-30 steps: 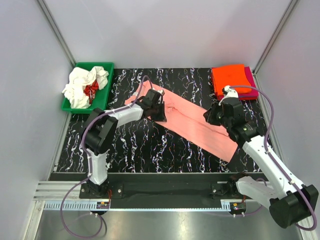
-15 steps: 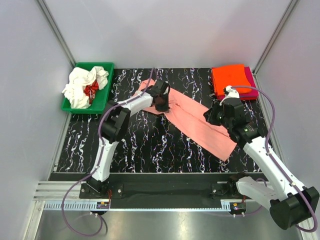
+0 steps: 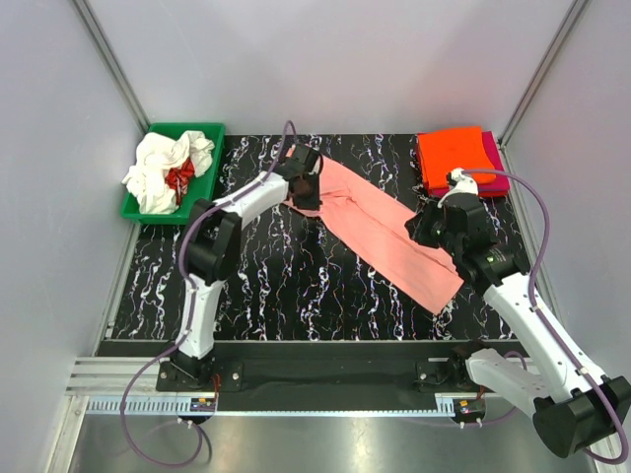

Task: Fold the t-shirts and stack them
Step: Fold the tshirt

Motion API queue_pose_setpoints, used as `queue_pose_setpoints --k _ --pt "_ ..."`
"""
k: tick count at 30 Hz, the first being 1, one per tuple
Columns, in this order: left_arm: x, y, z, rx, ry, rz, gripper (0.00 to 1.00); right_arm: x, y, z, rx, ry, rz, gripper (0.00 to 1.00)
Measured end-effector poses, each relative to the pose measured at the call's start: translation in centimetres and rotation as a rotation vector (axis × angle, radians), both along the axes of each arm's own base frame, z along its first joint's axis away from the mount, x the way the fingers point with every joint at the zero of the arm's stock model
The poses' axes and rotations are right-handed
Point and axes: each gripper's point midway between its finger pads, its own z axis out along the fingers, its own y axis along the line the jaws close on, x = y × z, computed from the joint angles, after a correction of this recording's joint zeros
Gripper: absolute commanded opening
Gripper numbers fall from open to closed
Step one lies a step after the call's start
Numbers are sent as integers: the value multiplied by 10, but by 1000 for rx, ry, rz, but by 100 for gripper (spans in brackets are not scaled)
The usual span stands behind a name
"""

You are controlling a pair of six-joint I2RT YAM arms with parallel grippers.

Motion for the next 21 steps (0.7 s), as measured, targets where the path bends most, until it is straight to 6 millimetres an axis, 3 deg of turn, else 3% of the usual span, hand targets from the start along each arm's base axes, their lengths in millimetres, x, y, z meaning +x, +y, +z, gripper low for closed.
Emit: queue_pose_setpoints --k 3,6,10,13,17,21 --pt "5 19 21 8 -35 35 19 0 1 0 10 3 -3 27" --pt "25 48 34 -6 -70 101 18 0 1 0 18 5 -7 27" --pt "49 96 15 11 -41 203 17 0 1 1 22 4 -9 27" --pt "66 120 -8 23 -13 254 17 -1 1 2 23 0 -9 27" --pt "73 129 -32 40 29 272 17 -1 1 2 23 0 -9 27" --pt "97 124 -28 24 -10 275 17 -1 1 2 23 1 -9 27"
